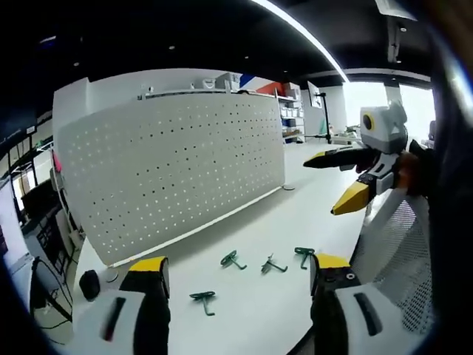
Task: Insert the hook assembly into the mounting plate slot until the hook locks in place.
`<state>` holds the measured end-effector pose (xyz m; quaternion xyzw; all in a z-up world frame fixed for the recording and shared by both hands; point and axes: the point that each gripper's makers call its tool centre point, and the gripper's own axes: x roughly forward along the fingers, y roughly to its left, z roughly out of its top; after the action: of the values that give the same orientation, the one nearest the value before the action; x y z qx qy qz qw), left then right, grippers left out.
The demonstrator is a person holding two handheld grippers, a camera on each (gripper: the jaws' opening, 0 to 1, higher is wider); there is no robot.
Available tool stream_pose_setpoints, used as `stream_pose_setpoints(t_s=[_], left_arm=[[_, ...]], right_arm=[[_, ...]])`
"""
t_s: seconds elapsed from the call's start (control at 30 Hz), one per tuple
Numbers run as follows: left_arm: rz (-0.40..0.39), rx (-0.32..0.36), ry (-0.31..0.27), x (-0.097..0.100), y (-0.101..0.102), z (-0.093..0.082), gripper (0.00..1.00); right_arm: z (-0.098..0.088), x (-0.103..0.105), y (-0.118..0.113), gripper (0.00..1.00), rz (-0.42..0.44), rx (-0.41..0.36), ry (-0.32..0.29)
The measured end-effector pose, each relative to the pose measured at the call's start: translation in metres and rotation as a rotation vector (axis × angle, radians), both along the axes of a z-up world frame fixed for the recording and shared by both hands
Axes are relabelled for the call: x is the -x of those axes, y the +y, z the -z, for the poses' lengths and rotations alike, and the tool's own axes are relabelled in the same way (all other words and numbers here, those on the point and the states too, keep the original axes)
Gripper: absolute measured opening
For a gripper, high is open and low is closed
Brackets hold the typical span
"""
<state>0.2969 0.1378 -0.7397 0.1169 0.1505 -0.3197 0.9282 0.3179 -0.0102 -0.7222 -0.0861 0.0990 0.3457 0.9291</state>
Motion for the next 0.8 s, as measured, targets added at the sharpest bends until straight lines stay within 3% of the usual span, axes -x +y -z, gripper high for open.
stream_pose_setpoints(t_s=[0.17, 0.5, 0.8], left_arm=[[0.033, -0.057, 0.006, -0.006, 0.006, 0.006, 0.62], [0.122, -0.207, -0.007, -0.031, 0.017, 0.02, 0.45], [0.18, -0.256, 0.049, -0.05, 0.023, 0.048, 0.37]], right_arm=[[0.0, 0.0, 0.0, 0.95, 0.0, -0.001, 0.0], [0.001, -0.001, -0.002, 0.95, 0.006, -0.003, 0.007], [0.003, -0.001, -0.003, 0.95, 0.012, 0.001, 0.017]])
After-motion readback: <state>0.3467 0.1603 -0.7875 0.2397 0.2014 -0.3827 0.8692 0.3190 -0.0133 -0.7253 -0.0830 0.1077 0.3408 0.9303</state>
